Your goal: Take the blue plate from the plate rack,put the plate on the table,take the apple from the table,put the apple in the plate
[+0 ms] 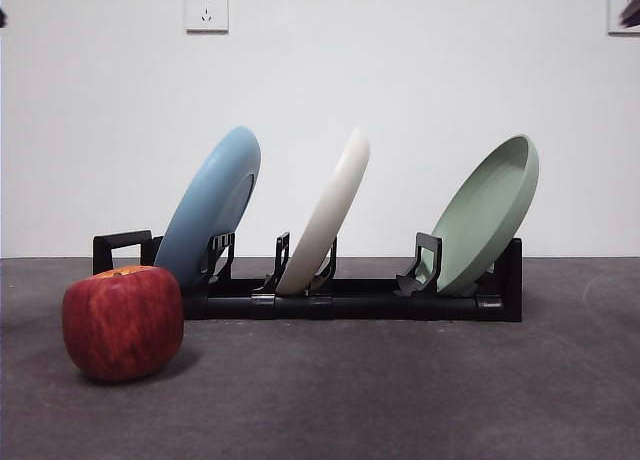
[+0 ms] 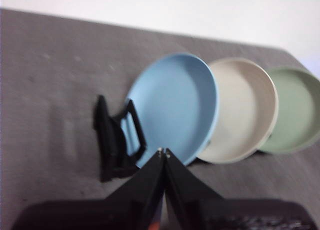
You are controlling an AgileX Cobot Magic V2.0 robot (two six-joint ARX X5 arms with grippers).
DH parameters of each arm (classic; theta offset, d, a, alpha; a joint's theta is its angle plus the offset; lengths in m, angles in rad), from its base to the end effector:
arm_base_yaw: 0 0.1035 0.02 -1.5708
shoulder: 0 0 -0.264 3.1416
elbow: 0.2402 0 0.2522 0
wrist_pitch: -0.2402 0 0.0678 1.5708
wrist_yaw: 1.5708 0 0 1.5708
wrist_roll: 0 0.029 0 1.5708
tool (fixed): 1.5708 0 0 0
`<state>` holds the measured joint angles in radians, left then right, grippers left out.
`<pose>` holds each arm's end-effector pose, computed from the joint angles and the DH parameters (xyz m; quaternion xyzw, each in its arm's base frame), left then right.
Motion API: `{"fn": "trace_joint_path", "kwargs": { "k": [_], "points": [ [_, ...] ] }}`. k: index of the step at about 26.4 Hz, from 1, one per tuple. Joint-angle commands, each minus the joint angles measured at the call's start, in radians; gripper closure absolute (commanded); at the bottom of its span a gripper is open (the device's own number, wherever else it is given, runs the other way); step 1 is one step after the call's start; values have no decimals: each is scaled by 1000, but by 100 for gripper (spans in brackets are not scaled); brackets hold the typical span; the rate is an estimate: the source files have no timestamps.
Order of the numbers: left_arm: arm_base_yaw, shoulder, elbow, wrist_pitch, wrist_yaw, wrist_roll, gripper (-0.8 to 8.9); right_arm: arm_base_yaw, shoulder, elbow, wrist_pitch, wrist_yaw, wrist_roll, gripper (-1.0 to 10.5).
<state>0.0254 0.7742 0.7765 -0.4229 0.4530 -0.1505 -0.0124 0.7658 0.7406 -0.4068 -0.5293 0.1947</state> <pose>0.1620 -0.0086 0.3103 -0.1212 0.2178 -0.1917 0.9493 0.1606 0.0127 0.3014 0.1489 0.2298 0.2284 0.9343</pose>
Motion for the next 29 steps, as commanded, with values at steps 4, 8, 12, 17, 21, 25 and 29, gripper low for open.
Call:
{"fn": "trace_joint_path", "kwargs": {
  "k": [4, 8, 12, 17, 21, 25, 29],
  "points": [
    [-17, 121, 84, -47, 108, 48, 778, 3, 116, 19, -10, -74, -53, 885],
    [-41, 164, 95, -50, 106, 34, 604, 11, 149, 19, -17, -72, -55, 698],
    [-86, 202, 96, -32, 101, 11, 470, 14, 153, 19, -17, -68, -54, 686],
    [-168, 313, 152, 70, 98, -41, 458, 14, 153, 20, -17, -68, -54, 690],
    [-223, 507, 352, 9, 35, -24, 459, 14, 153, 20, -17, -68, -54, 690],
    [-277, 697, 540, -72, -38, 23, 459, 14, 153, 20, -17, -68, -54, 690],
    [-320, 819, 607, -59, -83, 23, 460, 14, 153, 20, -17, -67, -54, 691]
  ]
}}
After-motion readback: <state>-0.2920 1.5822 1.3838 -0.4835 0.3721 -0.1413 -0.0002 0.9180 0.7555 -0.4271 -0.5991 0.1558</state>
